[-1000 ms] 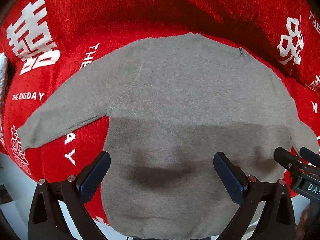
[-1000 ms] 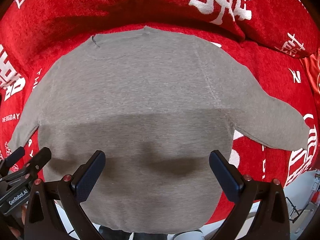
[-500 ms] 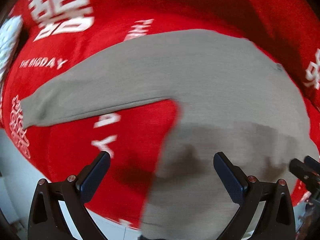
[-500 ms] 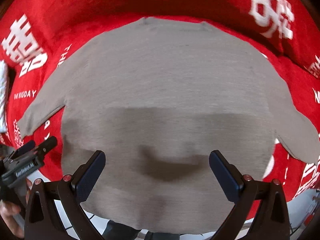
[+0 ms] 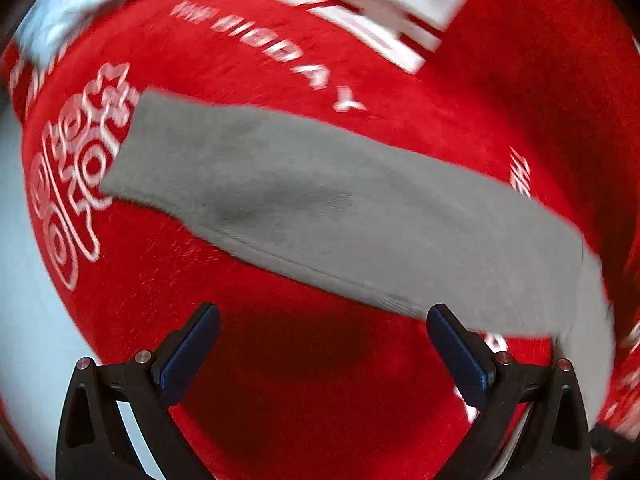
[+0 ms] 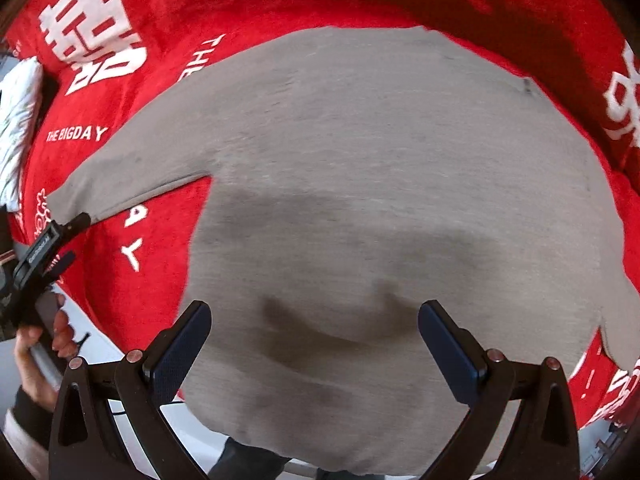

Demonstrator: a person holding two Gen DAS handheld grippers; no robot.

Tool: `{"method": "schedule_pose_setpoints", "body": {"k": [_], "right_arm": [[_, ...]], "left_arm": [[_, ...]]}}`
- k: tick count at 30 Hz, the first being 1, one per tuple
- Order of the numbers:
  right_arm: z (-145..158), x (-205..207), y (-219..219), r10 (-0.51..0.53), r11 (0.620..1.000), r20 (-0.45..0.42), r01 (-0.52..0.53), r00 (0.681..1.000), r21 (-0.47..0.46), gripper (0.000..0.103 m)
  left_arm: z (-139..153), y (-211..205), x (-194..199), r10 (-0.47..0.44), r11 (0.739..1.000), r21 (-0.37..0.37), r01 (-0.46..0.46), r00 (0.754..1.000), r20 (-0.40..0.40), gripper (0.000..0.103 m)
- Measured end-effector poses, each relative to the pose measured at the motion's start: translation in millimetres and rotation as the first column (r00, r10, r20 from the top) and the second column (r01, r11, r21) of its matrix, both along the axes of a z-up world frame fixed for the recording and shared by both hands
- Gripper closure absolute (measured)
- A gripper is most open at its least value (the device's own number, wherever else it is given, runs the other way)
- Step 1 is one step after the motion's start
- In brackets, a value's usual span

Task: Fold small clothes
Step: 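Grasp the sweater sleeve cuff with the left gripper and lift it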

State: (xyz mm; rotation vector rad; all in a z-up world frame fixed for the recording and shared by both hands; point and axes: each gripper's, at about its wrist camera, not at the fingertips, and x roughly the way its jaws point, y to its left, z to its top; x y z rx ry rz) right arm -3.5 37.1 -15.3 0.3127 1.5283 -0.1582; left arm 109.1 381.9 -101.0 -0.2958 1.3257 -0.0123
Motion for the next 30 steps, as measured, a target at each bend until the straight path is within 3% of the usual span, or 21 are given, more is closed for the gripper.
{"method": "schedule_pose_setpoints", "body": {"k": [4, 14, 15, 16, 18, 19, 20, 21, 26, 30], "right_arm": [[-4, 8, 13, 0.012, 1.000, 0.002, -0.012, 1.000, 0.003, 0.000], [-11, 14, 30, 0.032, 0.999, -0.023, -0.032, 0.999, -0.001, 0.000], [-12, 14, 31, 0.032, 0.999, -0.025, -0.032, 0.999, 0.000, 0.000], [-13, 13, 32, 0.032, 0.999, -0.027, -0.032, 0.999, 0.003, 0.000], [-13, 12, 33, 0.029, 1.000, -0.031, -0.028, 0.999, 0.009, 0.000], [-13, 11, 32, 0.026, 1.000, -0.031, -0.026, 0.999, 0.014, 0.000], [-14, 11, 32, 0.023, 1.000, -0.030, -0.022, 0.999, 0.018, 0.000], [-14, 11, 31, 0.020, 1.000, -0.028, -0.019, 0.999, 0.018, 0.000], [-12, 8, 22, -0.010, 0.999, -0.018, 0.010, 1.000, 0.031, 0.000], [-6, 0, 6, -0.060, 0.997, 0.003, 0.060, 0.998, 0.045, 0.000]], "left_arm": [[-19, 23, 4, 0.051, 0.981, -0.188, -0.050, 0.999, -0.002, 0.000], [-26, 24, 33, 0.172, 0.915, -0.377, -0.140, 0.984, 0.052, 0.000], [-25, 26, 32, 0.187, 0.914, -0.376, -0.154, 0.981, 0.052, 0.012], [-25, 27, 33, 0.194, 0.913, -0.373, -0.165, 0.980, 0.042, 0.038], [-26, 30, 35, 0.197, 0.917, -0.358, -0.175, 0.980, 0.027, 0.064], [-26, 32, 35, 0.193, 0.910, -0.379, -0.167, 0.981, 0.030, 0.090], [-26, 33, 35, 0.183, 0.898, -0.413, -0.155, 0.983, 0.029, 0.097], [-24, 34, 37, 0.172, 0.890, -0.434, -0.139, 0.984, 0.039, 0.097], [13, 20, 37, 0.083, 0.901, -0.434, -0.004, 0.983, 0.163, 0.097], [56, -20, 38, -0.052, 0.865, -0.470, 0.176, 0.963, 0.264, 0.097]]}}
